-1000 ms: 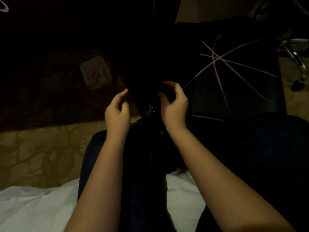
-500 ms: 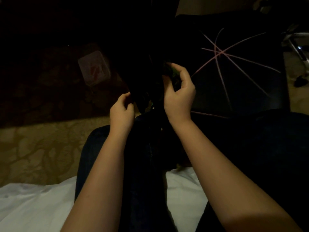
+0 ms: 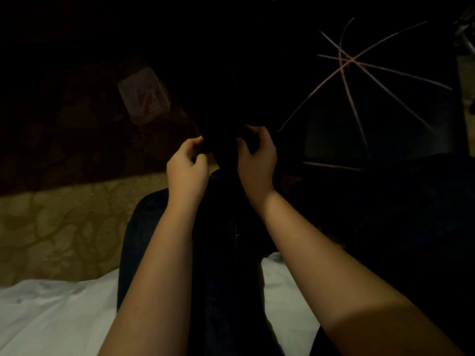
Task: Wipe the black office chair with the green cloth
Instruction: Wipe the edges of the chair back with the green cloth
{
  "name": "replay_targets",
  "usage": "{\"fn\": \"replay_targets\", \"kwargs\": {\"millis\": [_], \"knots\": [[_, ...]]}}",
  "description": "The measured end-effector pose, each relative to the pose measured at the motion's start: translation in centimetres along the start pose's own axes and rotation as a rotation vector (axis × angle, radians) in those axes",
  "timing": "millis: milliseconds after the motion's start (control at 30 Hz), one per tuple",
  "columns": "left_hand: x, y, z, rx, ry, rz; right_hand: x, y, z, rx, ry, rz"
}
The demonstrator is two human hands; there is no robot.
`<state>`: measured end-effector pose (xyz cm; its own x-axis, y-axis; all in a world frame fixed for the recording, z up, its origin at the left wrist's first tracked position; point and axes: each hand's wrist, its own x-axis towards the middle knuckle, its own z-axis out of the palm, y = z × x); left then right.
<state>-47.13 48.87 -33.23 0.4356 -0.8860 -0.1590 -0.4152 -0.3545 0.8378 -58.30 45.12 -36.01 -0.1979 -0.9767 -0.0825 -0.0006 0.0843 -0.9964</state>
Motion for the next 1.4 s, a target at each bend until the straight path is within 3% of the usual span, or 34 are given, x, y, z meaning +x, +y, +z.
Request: {"fn": "replay_targets", "kwargs": {"millis": [300,467,700,900,1067,1400], "knots": [[1.7,-0.5,1.0,0.016,0.041,-0.022,-0.9,0.9,1.9,-0.067,0.0,-0.055],[2.5,-0.7,1.3,-0.017,-0.014,-0.079,-1.1,1.1,2.5,-0.028,0.075,-0.053],[2.6,-1.1,0.9,-0.063,-0.053,-0.075,-0.8,2.6,3.2,-0.148,0.058,-0.09],[2.9,-1.3,0.6,-0.125,-0.065,-0.104,-0.6,4.2,3.8,-0.166,0.088,-0.063],[3.1,-1.7,0.4,-0.196,-0.066,-0.102,-0.3,6.6,3.9,-0.185,0.08,0.092],[3.4,-2.2,0.4,-0.267,-0.065,-0.107,-0.3,5.6,4.5,-0.08,0.167,0.103]]}}
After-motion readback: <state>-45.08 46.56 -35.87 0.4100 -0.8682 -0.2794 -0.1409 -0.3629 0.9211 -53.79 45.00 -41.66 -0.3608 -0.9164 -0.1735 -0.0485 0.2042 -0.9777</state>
